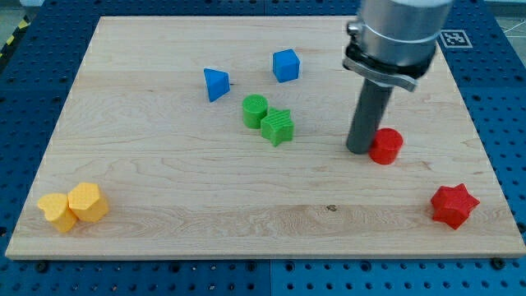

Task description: Push the red circle closer to the red star

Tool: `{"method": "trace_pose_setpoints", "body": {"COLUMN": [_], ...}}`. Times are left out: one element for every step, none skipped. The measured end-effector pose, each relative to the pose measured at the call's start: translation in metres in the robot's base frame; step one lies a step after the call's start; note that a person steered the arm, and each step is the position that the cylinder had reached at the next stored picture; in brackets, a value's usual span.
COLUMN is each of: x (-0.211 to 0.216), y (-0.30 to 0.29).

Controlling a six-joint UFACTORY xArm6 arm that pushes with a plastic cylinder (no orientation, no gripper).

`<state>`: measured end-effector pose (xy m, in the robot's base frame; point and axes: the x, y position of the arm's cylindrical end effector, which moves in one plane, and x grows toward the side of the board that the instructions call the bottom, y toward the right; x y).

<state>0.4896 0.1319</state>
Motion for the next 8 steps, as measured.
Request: {"method": "trace_pose_setpoints", "body": {"x": [0.003, 0.003, -0.018, -0.032, -0.031, -0.028, -0.028, 0.008], "y": [0.002, 0.002, 0.001, 0.001, 0.021, 0.032, 0.034, 0.042]}}
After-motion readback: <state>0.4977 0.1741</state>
